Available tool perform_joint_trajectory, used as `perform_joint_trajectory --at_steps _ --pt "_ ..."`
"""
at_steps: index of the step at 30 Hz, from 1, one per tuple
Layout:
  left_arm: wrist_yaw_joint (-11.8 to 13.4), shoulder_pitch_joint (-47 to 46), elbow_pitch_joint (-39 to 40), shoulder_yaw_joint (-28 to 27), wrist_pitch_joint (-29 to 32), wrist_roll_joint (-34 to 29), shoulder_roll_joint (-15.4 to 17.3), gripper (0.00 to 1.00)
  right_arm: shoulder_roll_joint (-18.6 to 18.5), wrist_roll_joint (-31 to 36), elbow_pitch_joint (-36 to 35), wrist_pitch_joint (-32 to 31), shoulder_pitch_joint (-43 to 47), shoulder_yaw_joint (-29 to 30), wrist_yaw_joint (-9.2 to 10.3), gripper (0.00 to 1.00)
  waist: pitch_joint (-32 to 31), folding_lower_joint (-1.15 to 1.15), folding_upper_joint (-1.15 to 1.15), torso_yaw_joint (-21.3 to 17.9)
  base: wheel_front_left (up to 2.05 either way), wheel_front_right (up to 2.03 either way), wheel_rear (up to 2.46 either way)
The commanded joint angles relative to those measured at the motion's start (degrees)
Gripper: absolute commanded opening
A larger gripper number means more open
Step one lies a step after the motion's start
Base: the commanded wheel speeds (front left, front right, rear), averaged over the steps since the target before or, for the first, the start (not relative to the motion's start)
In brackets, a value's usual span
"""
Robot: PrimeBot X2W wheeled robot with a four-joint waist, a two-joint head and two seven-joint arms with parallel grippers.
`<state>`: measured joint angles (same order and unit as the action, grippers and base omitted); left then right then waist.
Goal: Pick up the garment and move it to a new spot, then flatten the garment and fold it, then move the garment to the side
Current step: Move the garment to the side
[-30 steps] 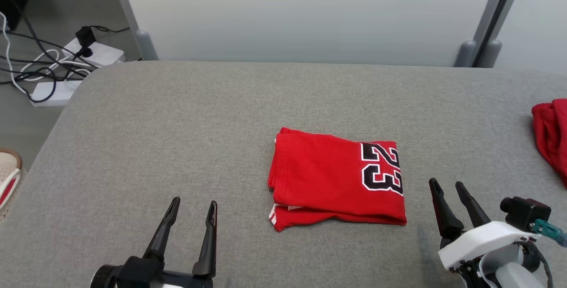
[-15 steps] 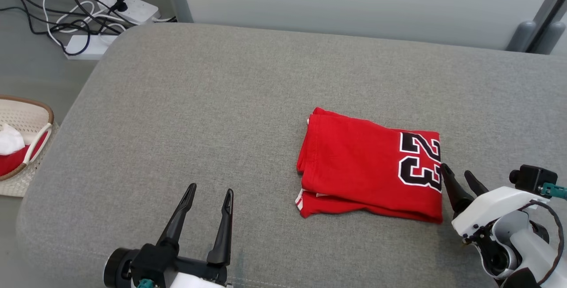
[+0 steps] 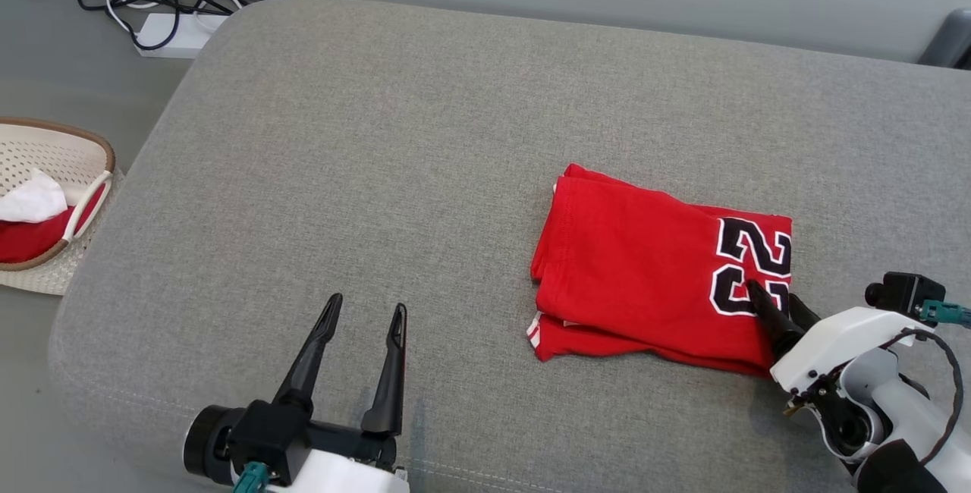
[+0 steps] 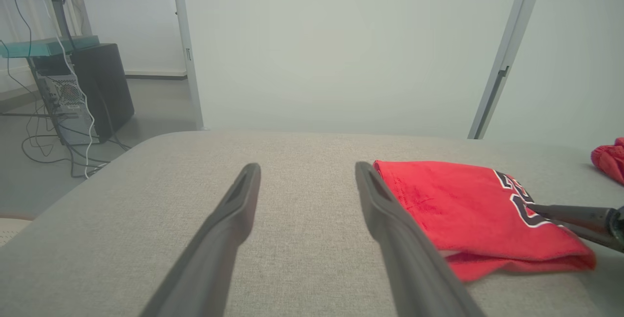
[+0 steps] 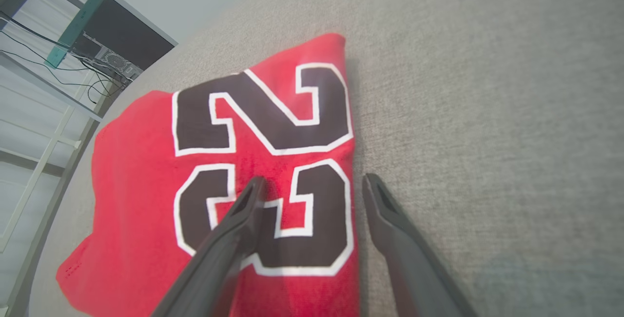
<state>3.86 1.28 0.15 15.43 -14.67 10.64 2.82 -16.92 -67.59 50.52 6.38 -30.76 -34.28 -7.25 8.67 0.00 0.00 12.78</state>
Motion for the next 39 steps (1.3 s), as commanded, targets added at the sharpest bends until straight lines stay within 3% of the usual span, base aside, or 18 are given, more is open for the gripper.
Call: perform_joint_trajectory --at_steps 1,2,3,4,6,22,30,39 --pt "0.53 -3.02 1.73 -1.79 -0.33 0.06 0.06 1.00 -0.23 -0.61 -0.24 -0.82 -0.51 -1.48 -0.24 1.00 0.01 0.00 0.00 0.17 0.00 0.00 0.00" --pt "0.56 -3.13 1.76 -1.79 -0.33 0.05 0.06 1.00 -0.17 -1.05 0.01 -1.04 -0.54 -1.86 -0.24 1.00 0.01 0.00 0.00 0.31 0.00 0.00 0.00" --pt "0.58 -3.24 1.80 -1.81 -0.33 0.03 0.06 1.00 -0.16 -1.41 0.04 -1.09 -0.60 -2.28 -0.24 0.80 0.03 0.00 0.00 0.47 0.00 0.00 0.00" --pt "0.58 -3.32 1.83 -1.82 -0.33 0.03 0.06 1.00 -0.16 -1.86 0.03 -1.05 -0.64 -2.58 -0.24 0.42 0.05 0.00 0.00 0.61 0.00 0.00 0.00" --pt "0.62 -3.43 1.90 -1.82 -0.33 0.06 0.06 1.00 -0.50 -2.06 -0.15 -0.71 -0.82 -3.61 -0.24 0.00 0.06 0.00 0.00 0.87 0.00 0.00 0.00" --pt "1.01 -3.08 2.60 -2.40 -0.33 0.23 0.06 1.00 -3.76 5.80 -0.44 7.94 -5.50 -13.58 -0.24 0.00 -0.77 0.00 0.00 -0.59 0.00 0.00 0.00" --pt "0.09 -3.37 3.49 -2.42 -0.33 0.28 0.06 1.00 -3.39 7.81 -0.62 8.57 -7.45 -14.08 -0.24 0.00 -0.61 0.00 0.00 -5.01 0.00 0.00 0.00" --pt "-1.07 -5.15 2.91 -2.70 -0.33 -0.83 0.06 1.00 -2.78 10.87 -3.46 8.61 -6.74 -9.96 -0.24 0.00 0.24 0.00 0.00 -11.93 0.00 0.00 0.00"
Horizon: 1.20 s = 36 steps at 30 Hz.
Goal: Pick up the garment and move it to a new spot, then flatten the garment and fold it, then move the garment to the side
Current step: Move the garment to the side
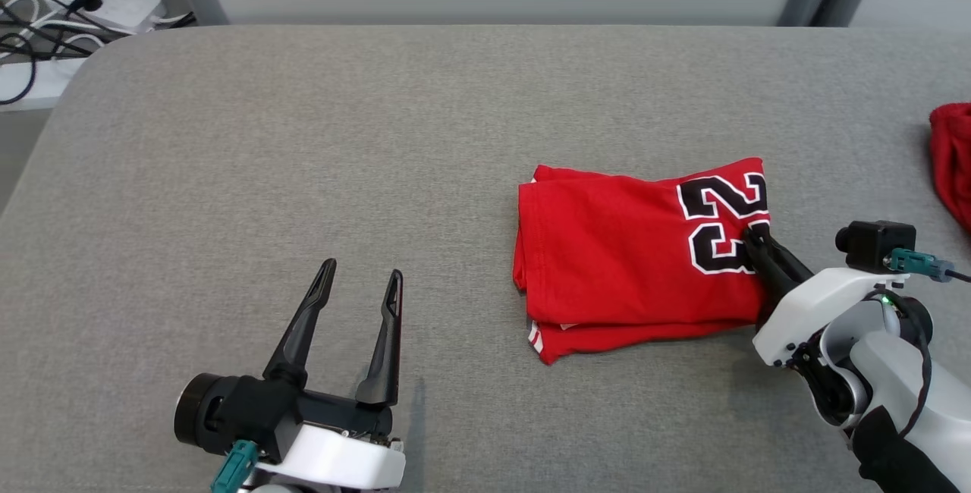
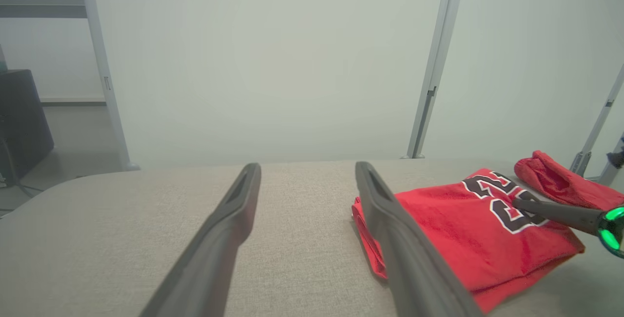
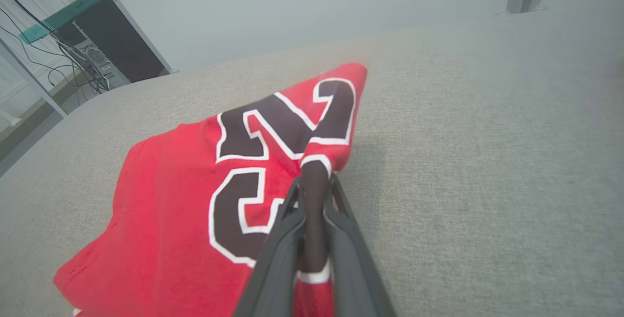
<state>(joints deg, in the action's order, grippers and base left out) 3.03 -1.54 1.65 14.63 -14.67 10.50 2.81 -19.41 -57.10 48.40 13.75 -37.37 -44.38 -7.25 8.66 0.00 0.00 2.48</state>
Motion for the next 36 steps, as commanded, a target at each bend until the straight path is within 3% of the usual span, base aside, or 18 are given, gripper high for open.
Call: perform_joint_trajectory --at_steps 1,23,36 --pt "-0.34 -2.45 1.31 -1.97 -0.33 -0.81 0.07 1.00 -0.21 0.67 -1.55 1.24 0.08 0.63 -0.24 0.00 0.30 0.00 0.00 -2.38 0.00 0.00 0.00" --pt "-2.36 -3.62 0.15 -3.00 -0.33 -3.64 0.07 1.00 2.34 5.49 -4.27 1.25 4.11 7.12 -0.24 0.00 1.67 0.00 0.00 -16.52 0.00 0.00 0.00" --pt "-2.91 -5.18 -0.21 -3.13 -0.33 -4.79 0.07 1.00 3.44 6.98 -5.37 1.25 3.88 8.30 -0.24 0.00 3.95 0.00 0.00 -21.92 0.00 0.00 0.00"
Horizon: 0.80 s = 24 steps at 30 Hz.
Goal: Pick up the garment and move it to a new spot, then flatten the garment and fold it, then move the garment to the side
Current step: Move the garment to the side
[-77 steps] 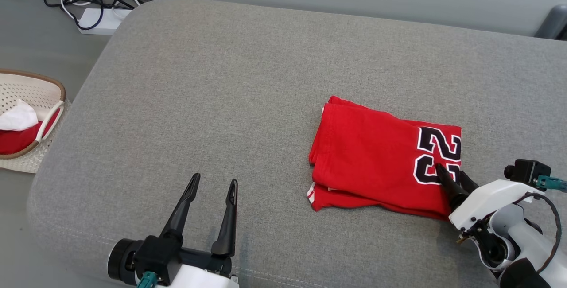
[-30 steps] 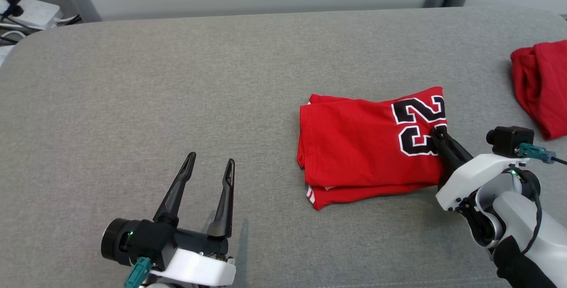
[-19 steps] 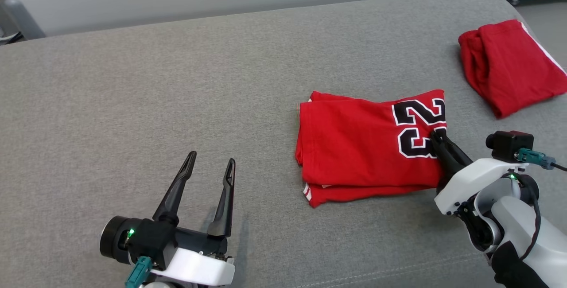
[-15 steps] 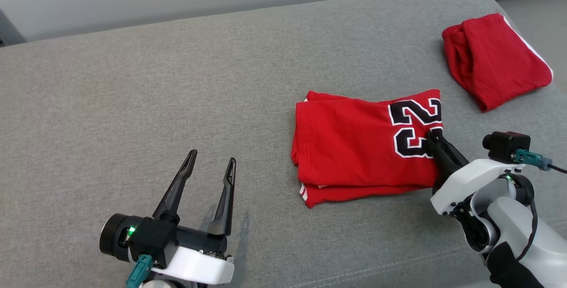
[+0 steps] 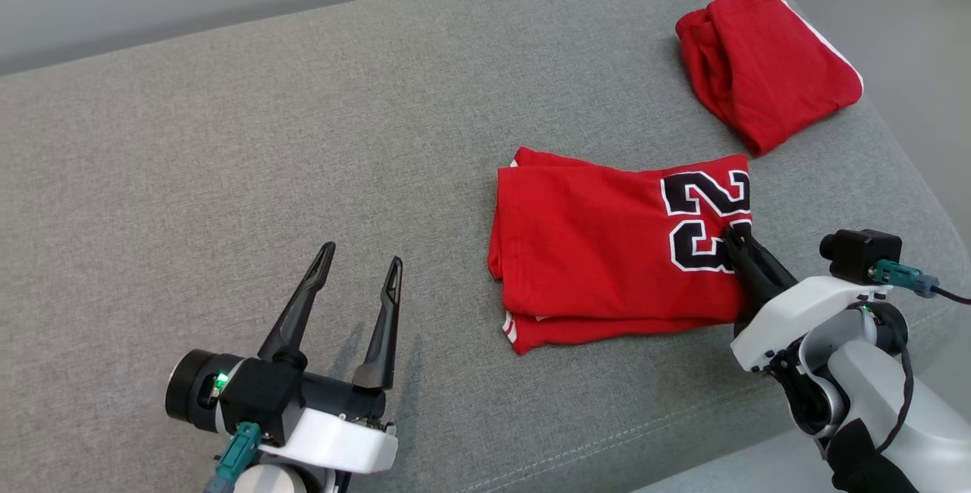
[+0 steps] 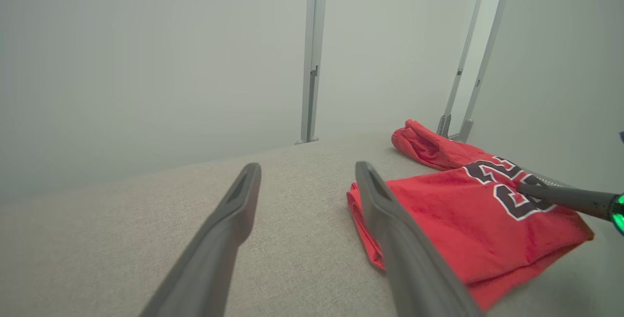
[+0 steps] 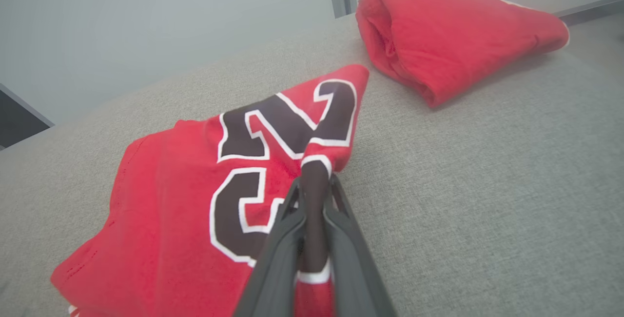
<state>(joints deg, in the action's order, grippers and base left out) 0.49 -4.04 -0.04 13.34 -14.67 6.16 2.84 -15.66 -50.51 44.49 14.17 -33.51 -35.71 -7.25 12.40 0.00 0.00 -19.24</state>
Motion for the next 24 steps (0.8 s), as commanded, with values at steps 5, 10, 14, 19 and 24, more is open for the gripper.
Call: perform_joint_trajectory --at_steps 5,10,14,19,24 --pt "-0.69 -3.52 1.58 -1.86 -0.33 -0.98 0.04 1.00 -0.66 2.79 -2.20 0.83 -2.21 0.54 -0.24 0.00 1.74 0.00 0.00 -0.39 0.00 0.00 0.00" --pt "-1.13 -4.24 1.37 -1.77 -0.33 -1.72 0.04 1.00 -1.65 6.46 -3.15 0.83 -5.81 2.58 -0.24 0.00 3.54 0.00 0.00 0.24 0.00 0.00 0.00" --pt "-1.42 -5.06 1.40 -1.83 -0.33 -2.44 0.04 1.00 -2.95 8.66 -3.52 0.83 -9.08 4.45 -0.24 0.00 5.38 0.00 0.00 1.21 0.00 0.00 0.00" --pt "-1.70 -6.35 1.86 -1.81 -0.33 -3.25 0.04 1.00 -5.59 10.26 -3.64 0.83 -13.42 7.14 -0.24 0.00 8.48 0.00 0.00 2.32 0.00 0.00 0.00" --pt "-1.95 -8.14 1.60 -1.42 -0.33 -3.04 0.04 1.00 -8.53 11.14 -3.40 0.83 -16.90 10.29 -0.24 0.00 11.69 0.00 0.00 3.74 0.00 0.00 0.00"
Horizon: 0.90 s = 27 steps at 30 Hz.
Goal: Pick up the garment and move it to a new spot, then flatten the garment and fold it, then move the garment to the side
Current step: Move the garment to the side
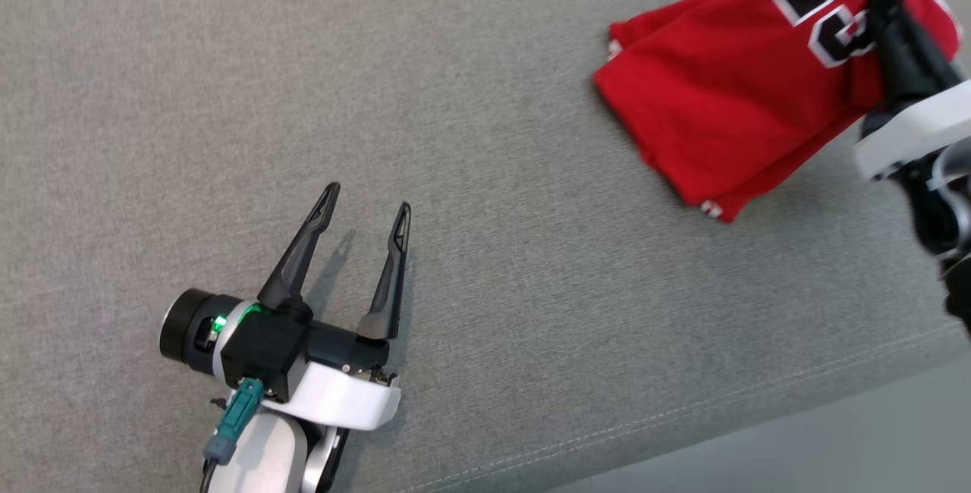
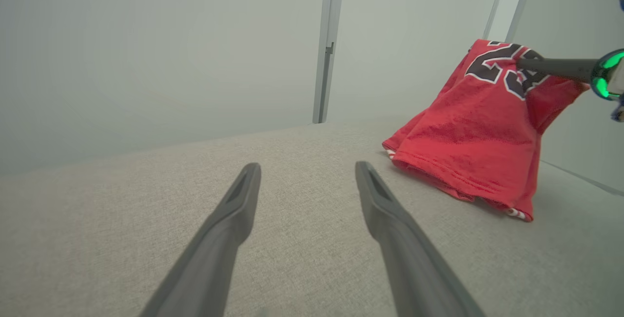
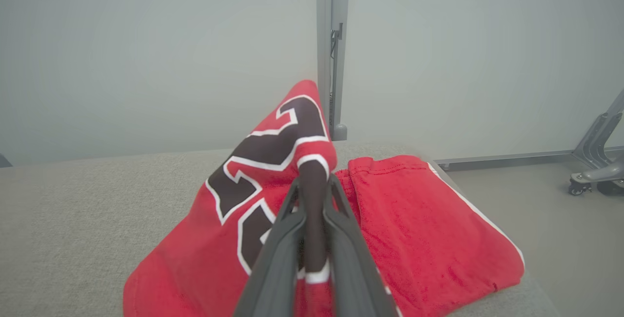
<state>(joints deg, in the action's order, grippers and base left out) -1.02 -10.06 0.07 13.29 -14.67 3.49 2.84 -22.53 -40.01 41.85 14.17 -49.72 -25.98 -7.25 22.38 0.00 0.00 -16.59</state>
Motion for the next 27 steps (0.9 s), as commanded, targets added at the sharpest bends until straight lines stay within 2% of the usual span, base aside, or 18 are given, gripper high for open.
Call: perform_joint_trajectory --at_steps 1,11,21,27 --pt "-0.52 -2.50 1.48 -1.22 -0.33 -0.54 0.04 1.00 -2.28 0.76 -0.66 0.83 -1.28 1.21 -0.24 0.00 2.31 0.00 0.00 1.37 0.00 0.00 0.00" --pt "-0.80 -4.68 1.07 -0.42 -0.33 -1.75 0.18 1.00 -6.62 1.91 0.72 0.83 -4.50 8.25 -0.24 0.00 6.02 0.00 0.00 3.02 0.00 0.00 0.00" --pt "-0.78 -5.93 0.74 0.41 -0.33 -2.83 0.65 1.00 -7.44 4.04 0.30 0.83 -5.00 16.09 -0.24 0.00 8.22 0.00 0.00 2.68 0.00 0.00 0.00" --pt "-1.10 -6.24 0.37 1.32 -0.33 -3.15 1.03 1.00 -7.86 5.97 2.32 0.83 -5.39 17.24 -0.24 0.00 9.37 0.00 0.00 3.21 0.00 0.00 0.00"
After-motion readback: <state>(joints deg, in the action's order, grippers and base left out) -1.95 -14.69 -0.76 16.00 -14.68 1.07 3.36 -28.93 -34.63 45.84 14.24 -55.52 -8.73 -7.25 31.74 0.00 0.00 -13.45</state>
